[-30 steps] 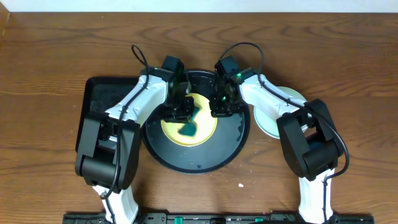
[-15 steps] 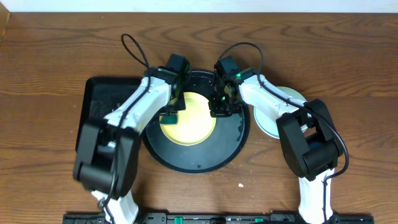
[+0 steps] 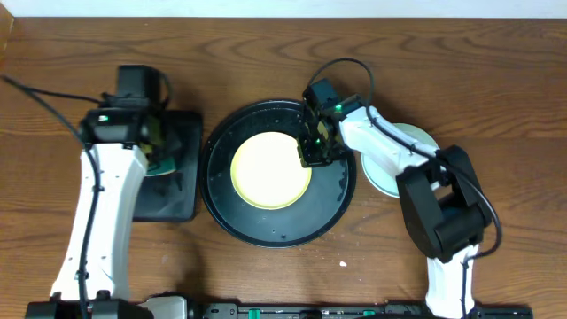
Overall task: Clean dirty plates on tray and stack at the side
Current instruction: 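Return the sponge to the basin and lift the yellow plate, then carry the yellow plate right and stack it on the green plates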
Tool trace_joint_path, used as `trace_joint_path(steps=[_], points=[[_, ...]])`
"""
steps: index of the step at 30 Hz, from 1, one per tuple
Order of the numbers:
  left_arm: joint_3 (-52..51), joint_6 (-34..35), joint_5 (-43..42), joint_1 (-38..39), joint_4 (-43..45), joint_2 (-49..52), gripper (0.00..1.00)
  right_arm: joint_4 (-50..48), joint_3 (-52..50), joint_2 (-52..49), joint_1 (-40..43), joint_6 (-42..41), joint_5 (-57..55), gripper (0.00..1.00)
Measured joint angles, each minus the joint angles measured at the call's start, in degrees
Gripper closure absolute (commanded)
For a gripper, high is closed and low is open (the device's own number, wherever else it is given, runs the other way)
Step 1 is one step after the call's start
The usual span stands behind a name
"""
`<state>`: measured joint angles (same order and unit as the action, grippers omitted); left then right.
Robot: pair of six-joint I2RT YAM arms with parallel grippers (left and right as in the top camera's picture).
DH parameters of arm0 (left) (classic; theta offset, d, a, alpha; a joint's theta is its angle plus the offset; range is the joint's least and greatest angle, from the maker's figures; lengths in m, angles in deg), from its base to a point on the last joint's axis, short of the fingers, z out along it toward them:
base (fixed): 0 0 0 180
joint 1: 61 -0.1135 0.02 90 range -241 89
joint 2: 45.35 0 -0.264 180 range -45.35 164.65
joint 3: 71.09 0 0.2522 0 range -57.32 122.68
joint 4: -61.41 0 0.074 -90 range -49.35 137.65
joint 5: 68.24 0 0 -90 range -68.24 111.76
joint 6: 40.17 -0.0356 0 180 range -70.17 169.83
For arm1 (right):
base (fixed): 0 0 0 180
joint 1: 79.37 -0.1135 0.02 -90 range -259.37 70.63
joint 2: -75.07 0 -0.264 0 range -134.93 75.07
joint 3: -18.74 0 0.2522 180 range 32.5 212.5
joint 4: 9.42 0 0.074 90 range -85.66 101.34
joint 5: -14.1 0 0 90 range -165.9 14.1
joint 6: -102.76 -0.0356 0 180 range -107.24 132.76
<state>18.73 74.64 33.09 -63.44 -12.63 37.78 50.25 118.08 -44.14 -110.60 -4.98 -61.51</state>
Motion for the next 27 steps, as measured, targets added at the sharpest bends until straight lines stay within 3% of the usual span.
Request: trace_joint_path(steps=[6, 9, 17, 27], points=[[0.00, -1.09, -3.52, -4.96, 0.02, 2.95, 0.93, 2.08, 1.51, 11.96, -6.62, 3.65, -19.17, 0.99], [0.00, -1.29, -6.29, -5.81, 0.02, 5.62, 0.93, 2.38, 2.27, 17.03, -12.68, 6.62, -35.01, 0.99], [0.00, -1.31, -7.89, -5.81, 0.02, 6.56, 0.93, 1.77, 2.27, 19.39, -23.67, 10.34, -63.84, 0.99], [0.00, -1.31, -8.02, -5.81, 0.00, 6.56, 0.93, -1.62, 2.27, 19.96, -31.01, 13.38, -88.41, 0.99]])
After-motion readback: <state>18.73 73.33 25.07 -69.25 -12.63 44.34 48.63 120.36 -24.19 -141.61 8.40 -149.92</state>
